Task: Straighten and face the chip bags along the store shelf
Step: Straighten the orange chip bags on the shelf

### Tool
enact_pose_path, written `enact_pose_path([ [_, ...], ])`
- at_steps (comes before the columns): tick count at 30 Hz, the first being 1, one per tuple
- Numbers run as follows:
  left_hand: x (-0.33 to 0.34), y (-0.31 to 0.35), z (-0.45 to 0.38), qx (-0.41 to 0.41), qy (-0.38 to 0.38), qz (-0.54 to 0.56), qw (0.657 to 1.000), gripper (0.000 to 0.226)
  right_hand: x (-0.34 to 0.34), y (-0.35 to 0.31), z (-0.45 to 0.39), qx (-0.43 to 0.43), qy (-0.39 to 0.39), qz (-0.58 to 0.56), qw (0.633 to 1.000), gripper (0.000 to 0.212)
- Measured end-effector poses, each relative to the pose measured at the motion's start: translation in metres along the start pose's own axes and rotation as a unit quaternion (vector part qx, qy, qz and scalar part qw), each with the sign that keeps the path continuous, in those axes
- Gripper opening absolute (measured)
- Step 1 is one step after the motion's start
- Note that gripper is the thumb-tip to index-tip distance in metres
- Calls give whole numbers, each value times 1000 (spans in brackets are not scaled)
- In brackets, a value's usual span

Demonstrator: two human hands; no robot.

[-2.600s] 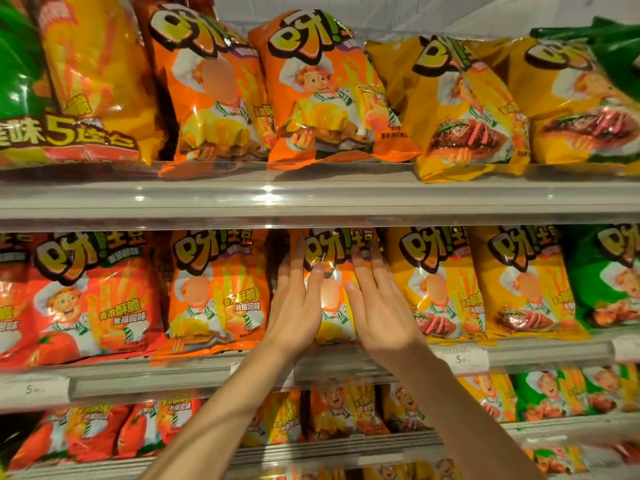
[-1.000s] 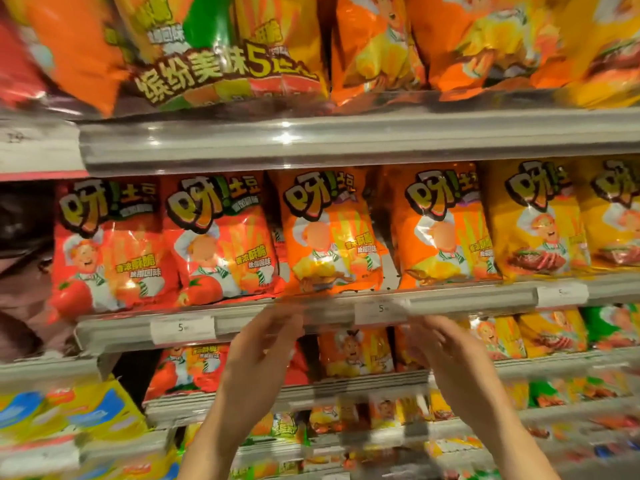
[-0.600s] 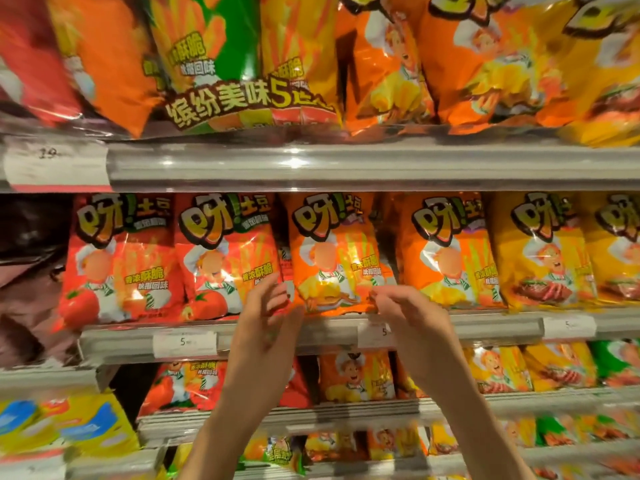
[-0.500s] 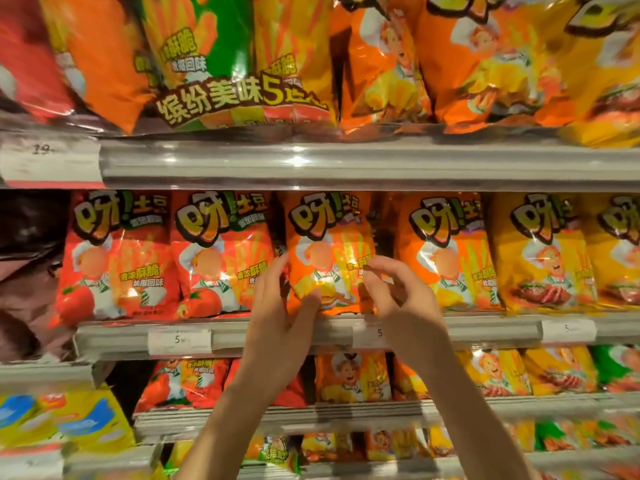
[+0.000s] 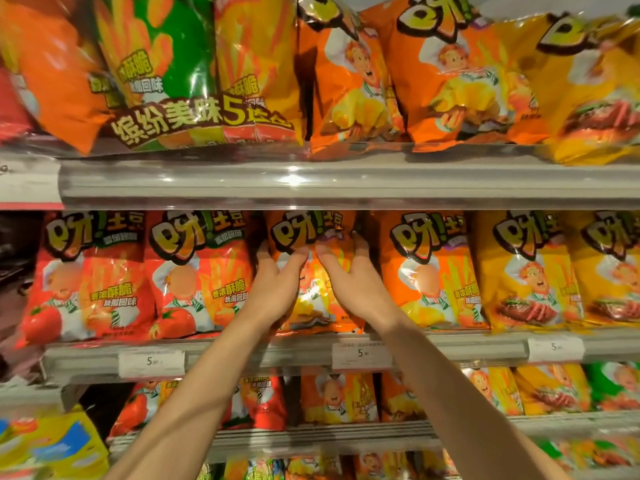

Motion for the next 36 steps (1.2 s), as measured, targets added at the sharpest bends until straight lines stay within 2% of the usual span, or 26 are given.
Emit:
enact_pose_path([
  [5,3,-4,-5,21,14,-20,999,86,4,1,-1,-10,26,2,1000,93],
  [12,21,-5,9,53,-7,-7,999,81,-11,5,10,-8,59,43,997,85],
  [18,10,-3,-12,-20,3,5,1000,80,-14,-2,2,17,49,33,998,88],
  [23,13,11,-28,-23,-28,37,999,78,-17,-19,-21,75,35,-30,996,88],
  [26,13,10,-27,-8,-15,66,998,79,-13,-19,-18,67,48,-58,995,84],
  [32,8,4,-11,45,43,42,997,75,-10,-9,-5,32,93,-37,995,82],
  [36,9,0,-16,36,60,35,997,69,-9,-7,-7,44,105,-43,993,75],
])
Point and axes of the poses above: each hand's wrist, its own z-axis away from the middle knuckle, its own x-axis out of the palm, y = z × x, the point moved 2 cm from there along -z, towards the middle knuckle
